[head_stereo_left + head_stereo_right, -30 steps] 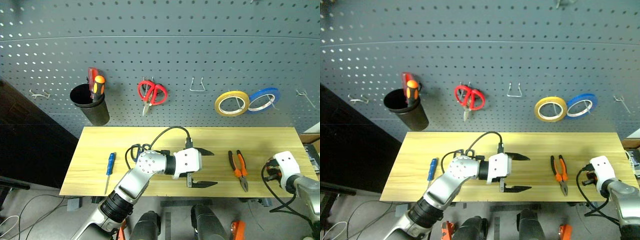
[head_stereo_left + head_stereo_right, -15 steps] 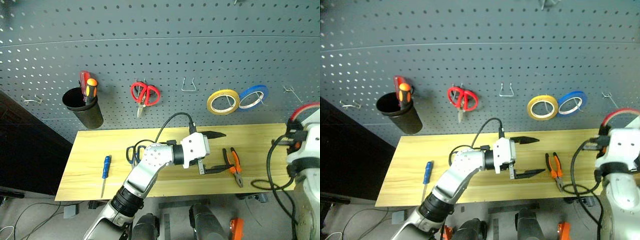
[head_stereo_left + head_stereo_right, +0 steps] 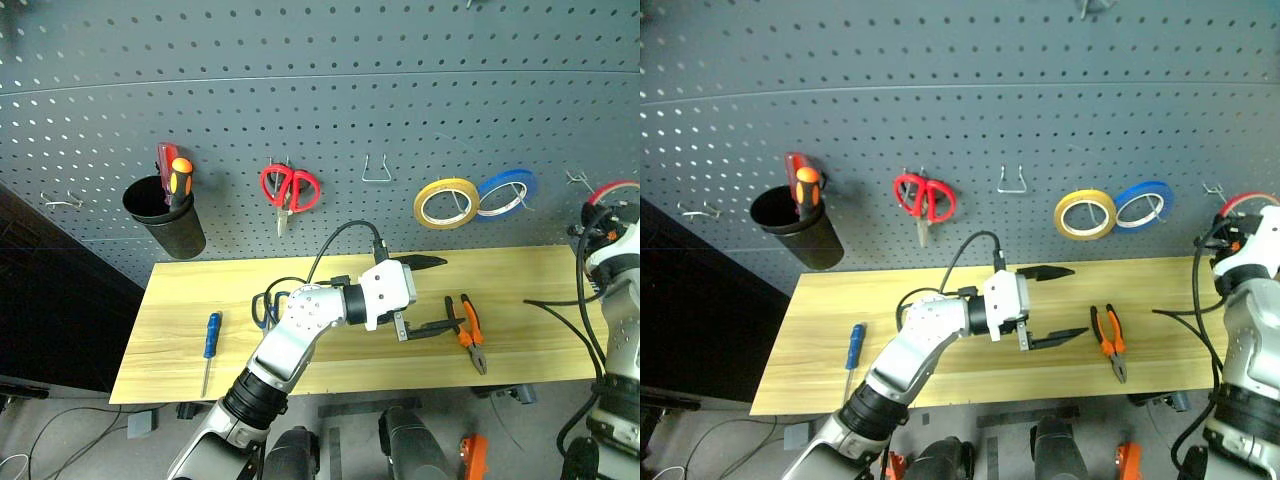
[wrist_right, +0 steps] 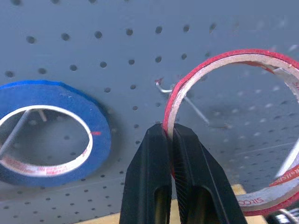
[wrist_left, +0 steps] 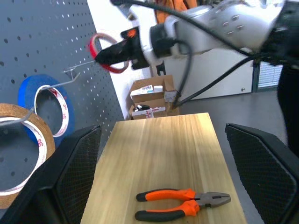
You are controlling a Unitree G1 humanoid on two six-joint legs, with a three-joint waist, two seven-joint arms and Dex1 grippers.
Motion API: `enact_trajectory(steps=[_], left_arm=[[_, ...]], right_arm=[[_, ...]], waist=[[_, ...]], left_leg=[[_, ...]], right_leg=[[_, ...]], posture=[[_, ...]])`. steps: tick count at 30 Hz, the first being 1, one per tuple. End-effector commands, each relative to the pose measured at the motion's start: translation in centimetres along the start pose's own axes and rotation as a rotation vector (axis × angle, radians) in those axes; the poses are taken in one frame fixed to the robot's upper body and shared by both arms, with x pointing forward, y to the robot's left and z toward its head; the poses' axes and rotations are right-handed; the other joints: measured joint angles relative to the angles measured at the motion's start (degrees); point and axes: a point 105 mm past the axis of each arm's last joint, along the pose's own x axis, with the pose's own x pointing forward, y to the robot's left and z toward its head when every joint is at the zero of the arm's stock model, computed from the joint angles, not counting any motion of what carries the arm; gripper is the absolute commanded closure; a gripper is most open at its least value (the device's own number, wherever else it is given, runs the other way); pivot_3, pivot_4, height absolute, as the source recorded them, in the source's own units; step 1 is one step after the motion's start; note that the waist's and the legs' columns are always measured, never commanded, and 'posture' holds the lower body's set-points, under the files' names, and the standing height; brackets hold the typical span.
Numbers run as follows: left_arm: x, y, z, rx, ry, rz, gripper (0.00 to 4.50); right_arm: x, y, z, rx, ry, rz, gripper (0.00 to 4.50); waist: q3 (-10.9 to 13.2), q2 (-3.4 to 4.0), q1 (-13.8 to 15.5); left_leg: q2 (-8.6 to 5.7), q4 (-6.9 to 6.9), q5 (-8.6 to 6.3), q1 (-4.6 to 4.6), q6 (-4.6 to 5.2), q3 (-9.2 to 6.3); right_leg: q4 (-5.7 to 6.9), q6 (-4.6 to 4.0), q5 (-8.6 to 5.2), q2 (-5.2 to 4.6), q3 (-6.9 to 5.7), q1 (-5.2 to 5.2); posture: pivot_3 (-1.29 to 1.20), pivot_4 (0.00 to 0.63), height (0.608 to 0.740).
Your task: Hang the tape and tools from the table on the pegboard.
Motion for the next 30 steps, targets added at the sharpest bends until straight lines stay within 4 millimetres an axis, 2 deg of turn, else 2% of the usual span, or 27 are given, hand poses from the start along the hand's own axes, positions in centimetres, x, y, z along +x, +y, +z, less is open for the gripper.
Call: enact_trajectory(steps=[1,3,6,8,13,17,20,23,26,28,30], left_arm=[[0.2,0.4,0.8,0.028,-0.030,0.021,0.00],[0.1,0.6,0.6,0.028,-0.022,0.029,0.00],[-0.2,0.9,0.2,0.031,-0.005,0.043,0.00],[-0.5,1.2,-0.2,0.038,0.014,0.051,0.00],[-2.1,2.1,-1.8,0.063,0.091,0.065,0.00],[-5.5,2.3,-4.6,0.105,0.240,-0.014,0.00],[-7.5,2.3,-6.1,0.145,0.321,-0.067,0.00],[-8.8,2.5,-7.1,0.166,0.374,-0.100,0.00],[-8.6,2.4,-7.3,0.174,0.372,-0.111,0.00],[-8.3,2.2,-7.3,0.175,0.364,-0.113,0.00],[-8.1,2.1,-7.3,0.174,0.358,-0.116,0.00]], right_arm=[[0.9,-0.2,0.7,0.028,-0.030,0.038,4.47],[1.2,-0.1,0.3,0.049,-0.015,0.045,4.47],[1.2,-0.5,-0.5,0.020,0.017,0.017,3.66],[0.5,-0.2,-1.0,-0.018,0.041,0.010,2.96],[-3.0,1.1,-2.8,-0.147,0.138,0.008,1.30],[-7.6,4.2,-6.6,-0.184,0.391,0.080,0.04],[-9.9,5.6,-8.8,-0.188,0.526,0.106,0.04],[-11.7,8.2,-11.8,-0.154,0.652,0.171,0.04],[-11.9,9.6,-13.7,-0.114,0.714,0.199,0.04],[-11.7,9.9,-15.4,-0.153,0.760,0.199,0.04],[-11.4,10.0,-16.2,-0.183,0.778,0.203,0.04]], waist=[[0.00,0.00,0.03],[0.00,0.00,0.07],[0.00,0.00,0.23],[0.00,0.00,0.30],[-0.02,0.03,0.60],[-0.04,0.07,0.28],[-0.04,0.07,0.26],[-0.08,0.02,0.31],[-0.08,0.01,0.37],[-0.09,-0.01,0.36],[-0.10,-0.02,0.40]], left_leg=[[0.00,0.01,0.00,0.00,0.00,0.00],[0.01,0.01,0.00,-0.01,0.00,0.00],[0.01,0.01,0.00,-0.02,0.00,0.01],[0.00,0.01,0.00,-0.03,0.00,0.01],[0.04,0.01,0.00,-0.09,0.00,-0.06],[0.07,0.02,-0.01,-0.07,-0.01,-0.10],[0.09,0.06,0.00,-0.02,-0.01,-0.11],[0.03,0.14,0.00,0.02,-0.01,-0.13],[0.00,0.15,0.00,0.01,-0.01,-0.15],[-0.04,0.18,0.00,0.01,-0.01,-0.15],[-0.06,0.18,0.00,0.01,-0.01,-0.14]], right_leg=[[0.00,0.00,0.00,0.00,0.00,0.00],[0.00,0.00,0.00,0.00,-0.01,0.00],[-0.01,0.00,0.00,-0.02,0.00,-0.01],[0.00,0.01,0.00,-0.03,-0.01,-0.02],[-0.01,0.00,0.00,-0.06,-0.04,-0.06],[0.02,0.00,0.00,-0.08,-0.02,-0.07],[0.13,-0.01,0.01,-0.07,-0.03,-0.08],[0.23,-0.01,0.00,-0.07,-0.04,-0.06],[0.30,-0.01,0.00,-0.07,-0.06,-0.08],[0.28,0.00,0.00,-0.07,-0.06,-0.07],[0.27,0.00,0.00,-0.08,-0.07,-0.08]], posture=[[-0.14,0.198,0.740],[-0.13,0.199,0.740],[-0.13,0.201,0.740],[-0.13,0.202,0.740],[-0.13,0.210,0.740],[-0.13,0.218,0.740],[-0.14,0.221,0.740],[-0.14,0.221,0.740],[-0.13,0.218,0.740],[-0.13,0.218,0.740],[-0.13,0.217,0.740]])
